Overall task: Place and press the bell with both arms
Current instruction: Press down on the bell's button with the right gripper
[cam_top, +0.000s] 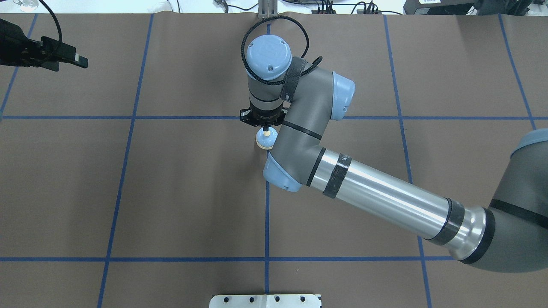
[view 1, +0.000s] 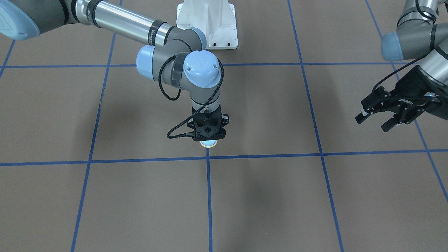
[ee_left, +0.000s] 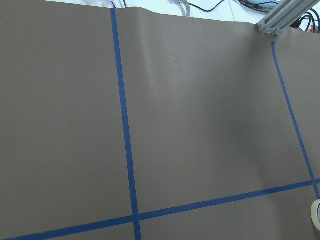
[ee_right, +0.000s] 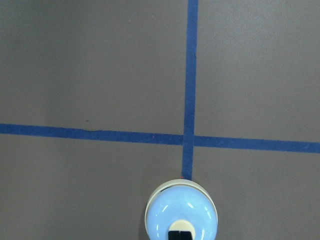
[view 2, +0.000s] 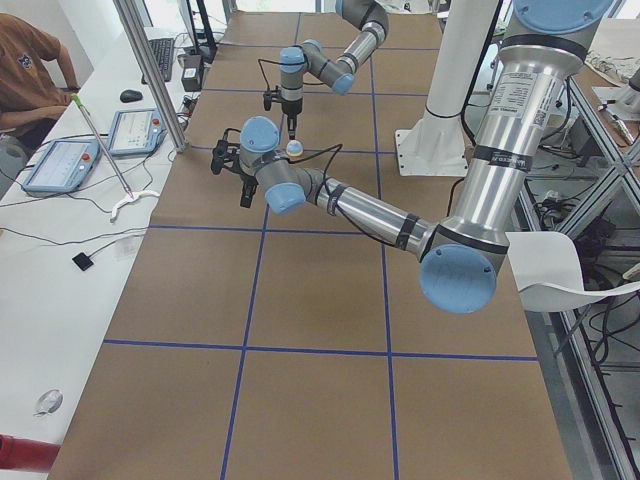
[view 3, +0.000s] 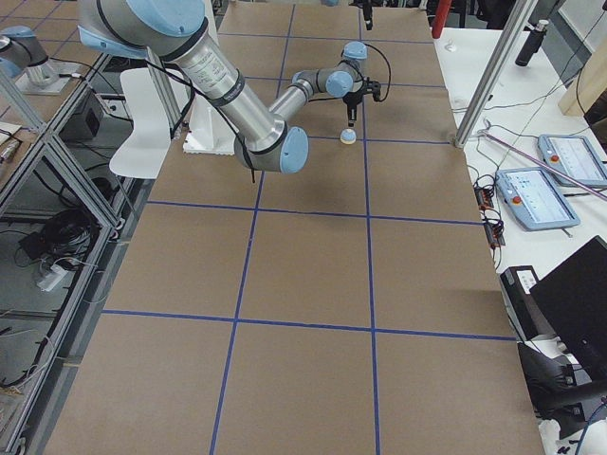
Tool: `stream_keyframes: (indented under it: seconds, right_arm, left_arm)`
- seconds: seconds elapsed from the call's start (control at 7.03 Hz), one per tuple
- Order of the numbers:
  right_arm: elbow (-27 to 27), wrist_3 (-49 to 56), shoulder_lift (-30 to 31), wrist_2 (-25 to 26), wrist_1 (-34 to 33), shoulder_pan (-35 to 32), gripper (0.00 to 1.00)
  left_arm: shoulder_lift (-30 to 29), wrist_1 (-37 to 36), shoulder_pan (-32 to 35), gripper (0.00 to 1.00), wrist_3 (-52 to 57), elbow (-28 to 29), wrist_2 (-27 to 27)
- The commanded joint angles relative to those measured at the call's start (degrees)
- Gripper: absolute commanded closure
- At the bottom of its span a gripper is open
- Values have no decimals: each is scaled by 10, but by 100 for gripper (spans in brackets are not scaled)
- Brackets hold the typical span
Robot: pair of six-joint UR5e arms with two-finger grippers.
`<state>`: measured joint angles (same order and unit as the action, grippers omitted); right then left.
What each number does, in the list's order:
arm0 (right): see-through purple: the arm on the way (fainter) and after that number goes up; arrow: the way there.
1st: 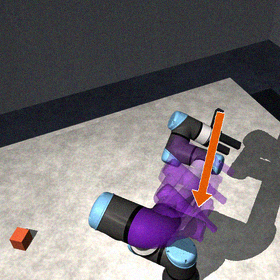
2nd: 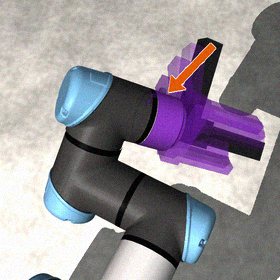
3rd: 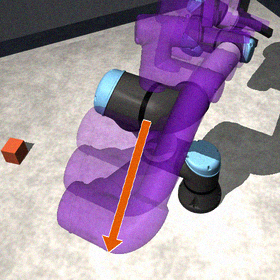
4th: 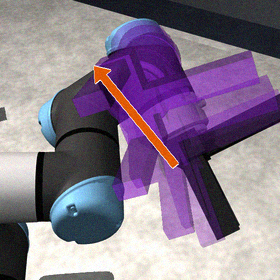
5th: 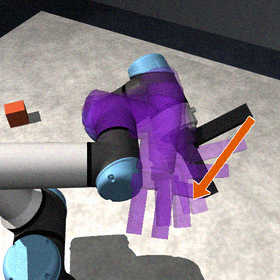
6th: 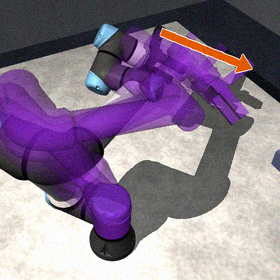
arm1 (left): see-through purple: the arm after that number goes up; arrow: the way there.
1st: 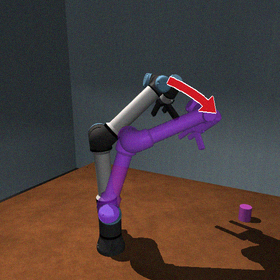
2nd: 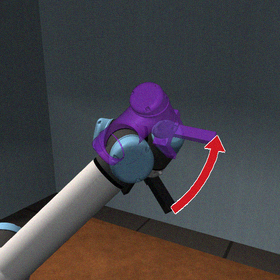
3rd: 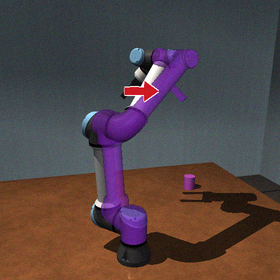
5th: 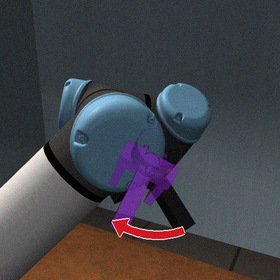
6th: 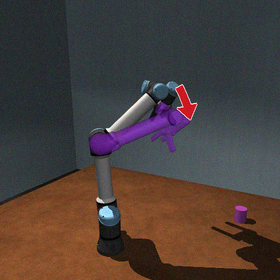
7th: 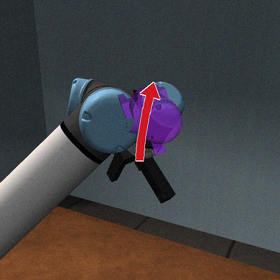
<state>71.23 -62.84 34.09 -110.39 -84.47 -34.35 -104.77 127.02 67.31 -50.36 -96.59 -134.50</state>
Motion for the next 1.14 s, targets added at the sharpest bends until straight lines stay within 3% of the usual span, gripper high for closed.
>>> stream_keyframes:
  seconds: [0.0,1.0]
  right_arm:
    - [-9,0,0,1,0,0,100]
    - [-23,1,-5,3,3,8,100]
  left_arm:
    - [0,1,0,0,0,0,-1]
    - [0,0,3,0,0,-2,-1]
